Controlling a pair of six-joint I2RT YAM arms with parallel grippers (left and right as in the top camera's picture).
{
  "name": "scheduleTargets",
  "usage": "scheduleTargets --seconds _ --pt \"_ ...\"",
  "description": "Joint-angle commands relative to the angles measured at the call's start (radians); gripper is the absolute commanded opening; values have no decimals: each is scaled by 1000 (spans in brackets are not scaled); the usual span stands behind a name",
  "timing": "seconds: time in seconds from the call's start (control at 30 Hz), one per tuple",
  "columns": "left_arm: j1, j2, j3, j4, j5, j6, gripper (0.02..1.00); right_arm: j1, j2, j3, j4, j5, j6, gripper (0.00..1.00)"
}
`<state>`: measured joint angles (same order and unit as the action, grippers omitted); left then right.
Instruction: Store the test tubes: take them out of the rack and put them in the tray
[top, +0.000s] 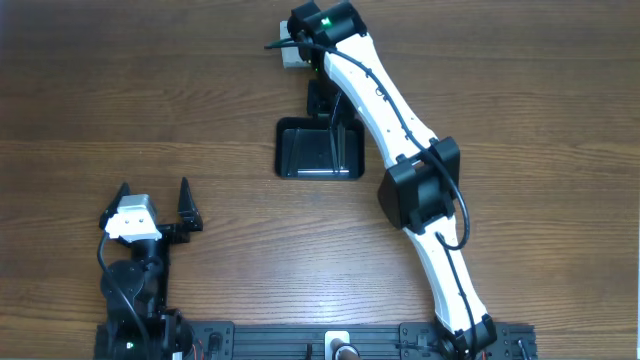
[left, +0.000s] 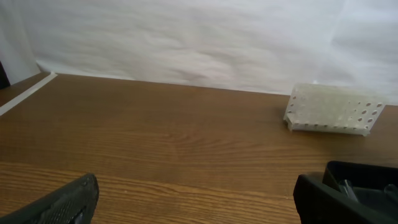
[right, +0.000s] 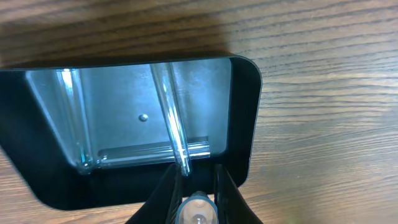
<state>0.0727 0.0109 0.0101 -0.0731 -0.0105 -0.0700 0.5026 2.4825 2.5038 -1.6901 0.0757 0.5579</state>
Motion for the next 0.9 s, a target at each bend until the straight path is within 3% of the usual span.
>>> scheduleTargets --seconds 0.03,0.9 --pt "3 -8 -4 -2 6 18 996 -11 24 11 -5 -20 14 106" --pt "3 -8 -4 -2 6 18 1000 -40 24 -135 94 -34 14 91"
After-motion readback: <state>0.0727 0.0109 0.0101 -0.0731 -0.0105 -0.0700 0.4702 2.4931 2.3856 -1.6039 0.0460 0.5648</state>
